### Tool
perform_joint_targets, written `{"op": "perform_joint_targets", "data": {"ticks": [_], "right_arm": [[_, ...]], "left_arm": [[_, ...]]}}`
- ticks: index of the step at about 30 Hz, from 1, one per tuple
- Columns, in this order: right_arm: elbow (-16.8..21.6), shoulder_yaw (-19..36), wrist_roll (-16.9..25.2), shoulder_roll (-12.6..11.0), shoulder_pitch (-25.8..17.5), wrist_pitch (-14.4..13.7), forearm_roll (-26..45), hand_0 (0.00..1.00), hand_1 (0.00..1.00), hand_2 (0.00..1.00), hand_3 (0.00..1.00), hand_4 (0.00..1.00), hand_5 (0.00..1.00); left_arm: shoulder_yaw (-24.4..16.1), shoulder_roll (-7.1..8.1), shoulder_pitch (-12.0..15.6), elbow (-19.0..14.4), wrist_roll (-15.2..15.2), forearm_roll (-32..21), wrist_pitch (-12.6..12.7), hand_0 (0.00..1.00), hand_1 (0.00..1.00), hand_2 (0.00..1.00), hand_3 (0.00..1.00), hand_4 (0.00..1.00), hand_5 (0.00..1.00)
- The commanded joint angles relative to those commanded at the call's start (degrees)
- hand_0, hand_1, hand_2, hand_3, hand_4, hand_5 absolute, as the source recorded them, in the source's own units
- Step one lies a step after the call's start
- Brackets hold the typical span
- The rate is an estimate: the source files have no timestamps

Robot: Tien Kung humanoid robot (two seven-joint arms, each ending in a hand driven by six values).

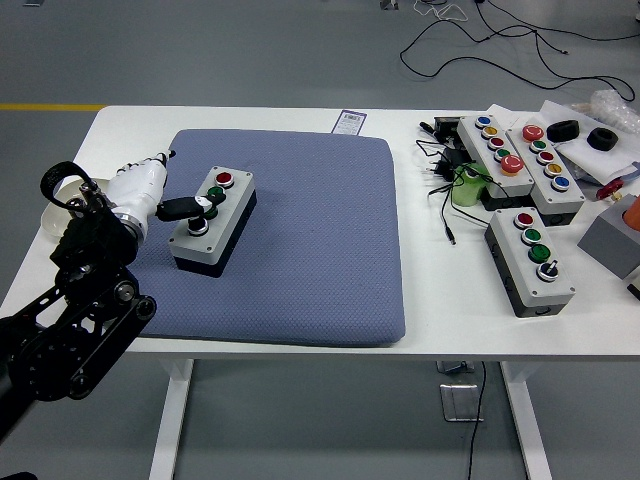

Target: Pick up the button,place it on the desk,press the button,press the button

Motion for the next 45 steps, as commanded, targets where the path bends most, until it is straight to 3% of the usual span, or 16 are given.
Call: {"op": "perform_joint_targets", "data": {"ticks": [17, 18, 20, 29, 35, 36, 41, 42, 45], "right_arm": [[0.0, -1.0, -0.1, -0.2, 0.2, 0.0, 0.9, 0.673, 0.658, 0.674, 0.624, 0.31, 0.173], [0.0, -0.9, -0.1, -0.2, 0.2, 0.0, 0.8, 0.673, 0.658, 0.674, 0.624, 0.31, 0.173], [0.0, -0.8, -0.1, -0.2, 0.2, 0.0, 0.6, 0.673, 0.658, 0.674, 0.624, 0.31, 0.173], [0.0, -0.5, -0.1, -0.4, 0.1, 0.1, 0.3, 0.673, 0.658, 0.674, 0.624, 0.31, 0.173], [0.0, -0.5, -0.2, -0.6, 0.0, 0.1, 0.2, 0.673, 0.658, 0.674, 0.624, 0.31, 0.173], [0.0, -0.4, -0.2, -0.6, 0.0, 0.1, 0.2, 0.673, 0.658, 0.674, 0.624, 0.31, 0.173], [0.0, -0.2, -0.2, -0.6, 0.1, 0.1, -0.1, 0.673, 0.658, 0.674, 0.624, 0.31, 0.173], [0.0, -0.1, -0.2, -0.6, 0.1, 0.1, -0.1, 0.673, 0.658, 0.674, 0.624, 0.31, 0.173], [0.0, 0.2, -0.3, -0.6, 0.0, 0.2, -0.1, 0.673, 0.658, 0.674, 0.624, 0.31, 0.173]], "left_arm": [[0.6, -6.08, -3.8, 7.7, 0.0, -1.3, -1.4, 0.998, 0.998, 0.998, 0.998, 0.998, 0.782], [0.7, -6.35, -3.9, 8.0, 0.0, -1.4, -1.4, 0.936, 0.998, 0.998, 0.998, 0.998, 0.786], [0.6, -7.02, -4.3, 9.0, 0.0, -1.3, -1.5, 0.936, 0.998, 0.998, 0.998, 0.998, 0.786], [-1.3, -9.95, -5.6, 14.4, 0.0, 3.4, -3.3, 0.916, 0.998, 0.998, 0.998, 0.998, 0.782], [-1.8, -10.58, -5.6, 15.7, 0.0, 7.6, -3.7, 0.888, 0.998, 0.998, 0.998, 0.998, 0.747], [-1.9, -10.58, -5.6, 15.7, 0.0, 9.0, -4.1, 0.816, 0.998, 0.998, 0.998, 0.998, 0.682], [-1.6, -10.58, -5.6, 15.8, 0.0, 11.1, -6.6, 0.816, 0.998, 0.998, 0.998, 0.998, 0.682], [-1.5, -10.58, -5.6, 15.9, 0.0, 11.1, -7.1, 0.696, 0.898, 0.998, 0.998, 0.966, 0.589], [-1.5, -10.58, -5.7, 16.0, 0.0, 11.1, -8.9, 0.696, 0.898, 0.998, 0.998, 0.966, 0.589]]}}
